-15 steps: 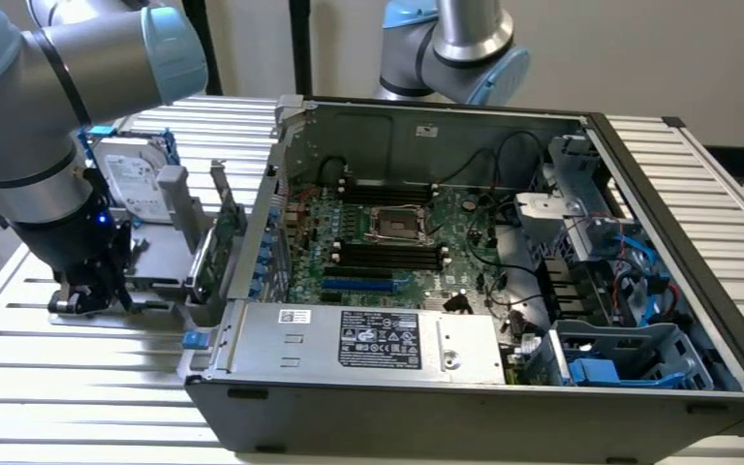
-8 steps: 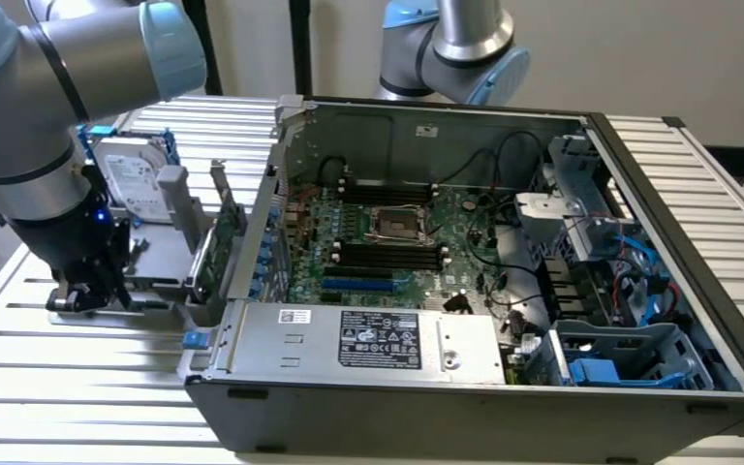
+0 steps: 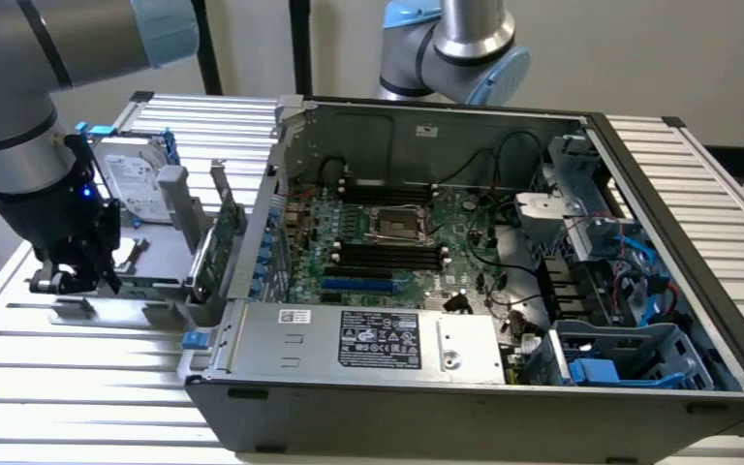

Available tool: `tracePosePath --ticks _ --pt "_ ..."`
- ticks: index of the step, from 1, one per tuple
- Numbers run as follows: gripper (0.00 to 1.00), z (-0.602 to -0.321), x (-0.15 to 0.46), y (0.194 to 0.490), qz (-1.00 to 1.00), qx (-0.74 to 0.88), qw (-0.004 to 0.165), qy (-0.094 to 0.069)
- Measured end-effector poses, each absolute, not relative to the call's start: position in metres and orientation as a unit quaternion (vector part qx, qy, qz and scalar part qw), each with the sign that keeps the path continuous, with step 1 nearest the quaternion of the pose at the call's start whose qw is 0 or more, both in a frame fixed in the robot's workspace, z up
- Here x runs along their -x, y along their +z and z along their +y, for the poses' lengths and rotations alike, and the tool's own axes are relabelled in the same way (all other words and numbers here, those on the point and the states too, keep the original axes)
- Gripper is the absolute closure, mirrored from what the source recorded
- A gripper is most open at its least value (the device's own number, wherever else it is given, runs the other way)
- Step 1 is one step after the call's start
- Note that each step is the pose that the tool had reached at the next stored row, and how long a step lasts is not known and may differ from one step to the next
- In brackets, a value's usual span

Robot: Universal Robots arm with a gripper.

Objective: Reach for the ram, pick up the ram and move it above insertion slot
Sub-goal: 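Pick up the ram and move it above insertion slot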

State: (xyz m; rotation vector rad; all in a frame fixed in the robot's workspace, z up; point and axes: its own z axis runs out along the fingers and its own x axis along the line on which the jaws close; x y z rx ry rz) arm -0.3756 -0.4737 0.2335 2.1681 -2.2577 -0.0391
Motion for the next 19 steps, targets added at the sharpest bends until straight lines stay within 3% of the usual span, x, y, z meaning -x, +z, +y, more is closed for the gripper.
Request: tracePosePath --ticks 19 --pt "0.87 -0.474 0.357 0.320 -0.719 -0.695 0.005 -0.013"
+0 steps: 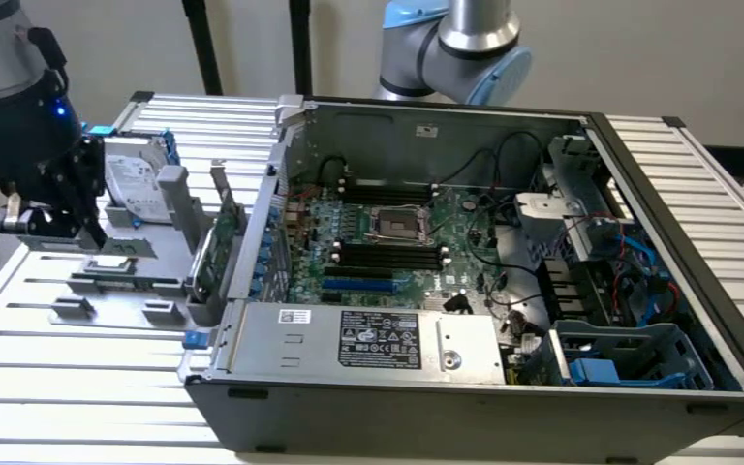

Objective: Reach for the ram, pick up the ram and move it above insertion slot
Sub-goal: 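Pick up the ram and move it above insertion slot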

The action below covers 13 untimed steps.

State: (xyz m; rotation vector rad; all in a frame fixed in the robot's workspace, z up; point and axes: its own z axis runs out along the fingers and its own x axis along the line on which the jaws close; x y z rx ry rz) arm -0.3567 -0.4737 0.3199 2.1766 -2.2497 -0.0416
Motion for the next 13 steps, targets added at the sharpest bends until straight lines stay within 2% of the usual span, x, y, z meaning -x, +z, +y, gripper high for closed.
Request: tracePosePath --ticks 13 --pt "0.87 -0.474 0.316 0.379 -0.712 -0.702 0.004 -0.019"
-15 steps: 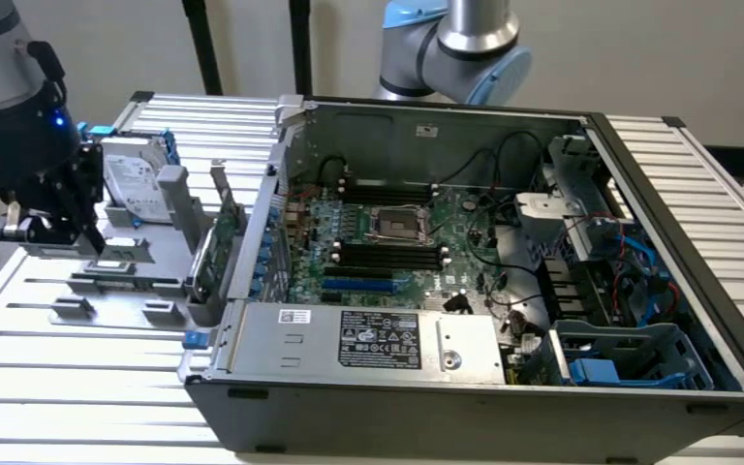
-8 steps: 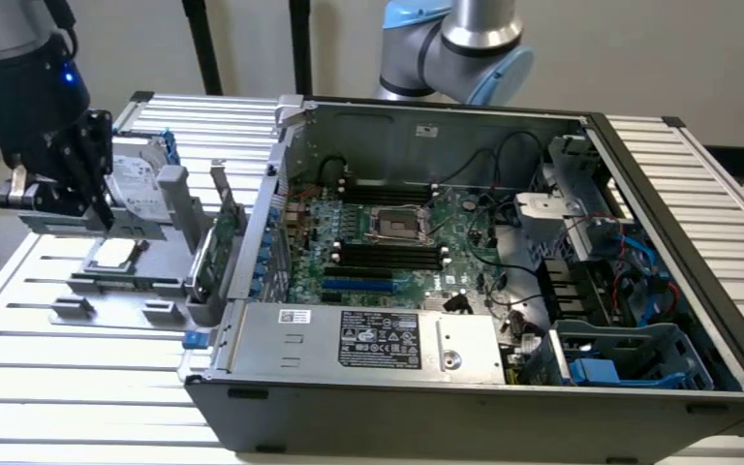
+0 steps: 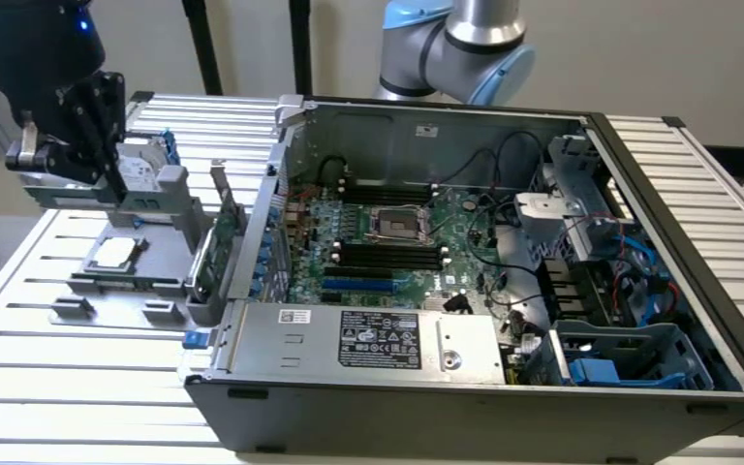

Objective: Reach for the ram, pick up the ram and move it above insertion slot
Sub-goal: 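Pick up the ram and move it above insertion slot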

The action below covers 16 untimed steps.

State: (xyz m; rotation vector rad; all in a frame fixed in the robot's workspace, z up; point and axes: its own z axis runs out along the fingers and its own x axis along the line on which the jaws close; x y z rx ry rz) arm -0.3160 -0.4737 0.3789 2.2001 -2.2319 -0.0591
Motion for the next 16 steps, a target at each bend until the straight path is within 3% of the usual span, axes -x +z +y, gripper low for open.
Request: tracePosePath --ticks 16 --pt "0.87 -0.474 0.254 0.414 -0.706 -0.708 0.004 -0.025"
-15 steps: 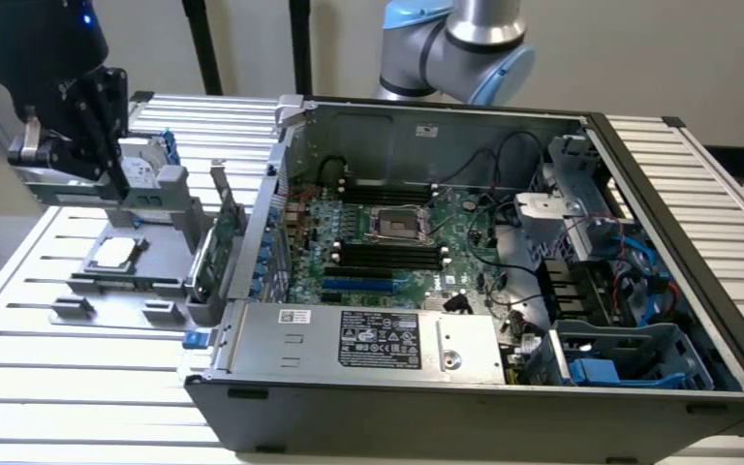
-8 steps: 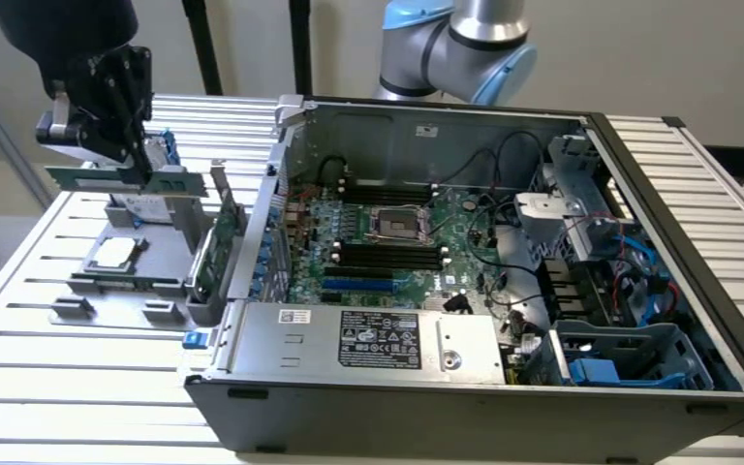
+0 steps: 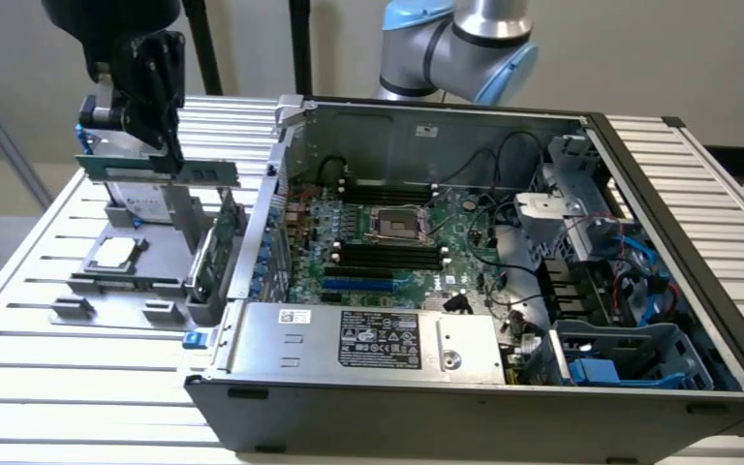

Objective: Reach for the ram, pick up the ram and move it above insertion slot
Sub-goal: 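Pick up the ram and move it above insertion slot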

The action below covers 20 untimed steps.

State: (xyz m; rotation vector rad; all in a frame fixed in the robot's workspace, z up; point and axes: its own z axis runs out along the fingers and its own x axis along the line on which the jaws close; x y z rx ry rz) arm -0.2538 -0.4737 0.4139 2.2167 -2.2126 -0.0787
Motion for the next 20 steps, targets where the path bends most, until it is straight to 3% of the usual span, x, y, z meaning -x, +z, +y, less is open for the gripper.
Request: tracePosePath --ticks 20 --pt "0.87 -0.473 0.169 0.418 -0.703 -0.711 0.005 -0.027"
